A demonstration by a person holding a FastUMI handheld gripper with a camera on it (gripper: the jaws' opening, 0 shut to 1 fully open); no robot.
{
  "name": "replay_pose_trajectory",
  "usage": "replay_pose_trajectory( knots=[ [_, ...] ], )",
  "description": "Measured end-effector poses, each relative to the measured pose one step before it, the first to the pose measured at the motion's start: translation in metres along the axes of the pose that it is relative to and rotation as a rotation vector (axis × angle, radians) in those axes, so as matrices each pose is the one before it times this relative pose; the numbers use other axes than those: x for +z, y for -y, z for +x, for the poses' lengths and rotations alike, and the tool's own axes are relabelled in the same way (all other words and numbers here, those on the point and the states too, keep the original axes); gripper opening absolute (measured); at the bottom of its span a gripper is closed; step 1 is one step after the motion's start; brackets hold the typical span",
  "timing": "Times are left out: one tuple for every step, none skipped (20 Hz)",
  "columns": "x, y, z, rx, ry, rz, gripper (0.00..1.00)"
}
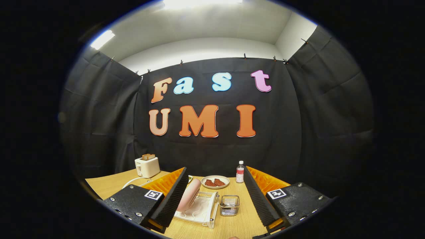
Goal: Take the plate from the dish rack, then take the spoon from the basket and place it into the plate.
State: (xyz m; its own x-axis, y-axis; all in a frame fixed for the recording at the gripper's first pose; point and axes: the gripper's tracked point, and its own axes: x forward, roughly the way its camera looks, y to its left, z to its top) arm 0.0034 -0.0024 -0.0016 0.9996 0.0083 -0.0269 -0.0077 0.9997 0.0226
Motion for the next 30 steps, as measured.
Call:
replay_pose_trajectory(
  knots=[
    [0.00074,0.00024,0.00014,0.00024,-0.00027,-0.00031,0.98],
    [0.00126,0.00003,0.0012,0.00096,-0.00065,-0.00037,0.98],
    [0.00037,-0.00092,0.00054,0.00218,-0.00408,0.00007,0.98],
    [-0.00127,-0.00165,0.00152,0.00436,-0.01263,0.00247,0.98],
    [-0.00529,-0.00188,0.00089,0.00604,-0.02607,0.00416,0.98],
    [-0.00652,-0.00223,0.0005,0.00736,-0.03383,0.00789,0.98],
    [-0.0055,-0.0033,0.00137,0.01002,-0.03028,0.01039,0.98],
    [-0.00313,-0.00288,0.00231,0.00919,-0.02587,0.01219,0.98],
    [-0.00438,-0.00132,0.00287,0.00542,-0.02789,0.01321,0.99],
    [-0.00306,-0.00137,0.00273,0.00599,-0.02495,0.01325,0.99],
    [-0.00111,-0.00245,0.0041,0.0094,-0.0183,0.01327,0.99],
    [-0.00029,-0.00115,0.00361,0.00775,-0.01507,0.01344,0.99],
    [-0.00128,-0.00118,0.00409,0.00528,-0.01881,0.01367,0.99],
    [-0.0013,-0.00167,0.00344,0.0074,-0.01985,0.01123,0.99],
    [-0.00154,-0.00267,0.00378,0.00753,-0.01844,0.00678,0.98],
    [-0.00065,-0.00207,0.00398,0.00489,-0.02036,0.00074,0.98],
    [-0.00125,-0.00186,0.00343,0.00282,-0.0173,-0.00296,0.98],
    [-0.00026,-0.0017,0.00383,-0.00411,-0.02091,-0.00277,0.98],
    [-0.00243,-0.00131,0.003,-0.00697,-0.02591,-0.00271,0.98],
    [-0.00153,-0.00277,0.00266,-0.00257,-0.02288,-0.00516,0.97],
    [0.00117,-0.00421,0.00306,0.00231,-0.0183,-0.00584,0.98],
    [0.00085,-0.00385,0.00352,0.00723,-0.01808,-0.00789,0.98],
    [0.00016,-0.00418,0.0048,0.01081,-0.01761,-0.00498,0.98],
    [0.00052,-0.00412,0.00562,0.01562,-0.02183,0.00068,0.98],
    [-0.00261,-0.00304,0.00663,0.0176,-0.03297,0.00732,0.97],
    [-0.0031,-0.00125,0.00683,0.01333,-0.04113,0.01907,0.97],
    [-0.0031,-0.00118,0.00765,0.0145,-0.04135,0.02498,0.98],
    [-0.00151,-0.00236,0.00673,0.01372,-0.037,0.02105,0.97],
    [-0.0008,0.00136,0.00762,0.00202,-0.03303,0.01368,0.97],
    [0.00083,0.00327,0.00754,-0.01097,-0.02978,0.00662,0.97]
  ],
)
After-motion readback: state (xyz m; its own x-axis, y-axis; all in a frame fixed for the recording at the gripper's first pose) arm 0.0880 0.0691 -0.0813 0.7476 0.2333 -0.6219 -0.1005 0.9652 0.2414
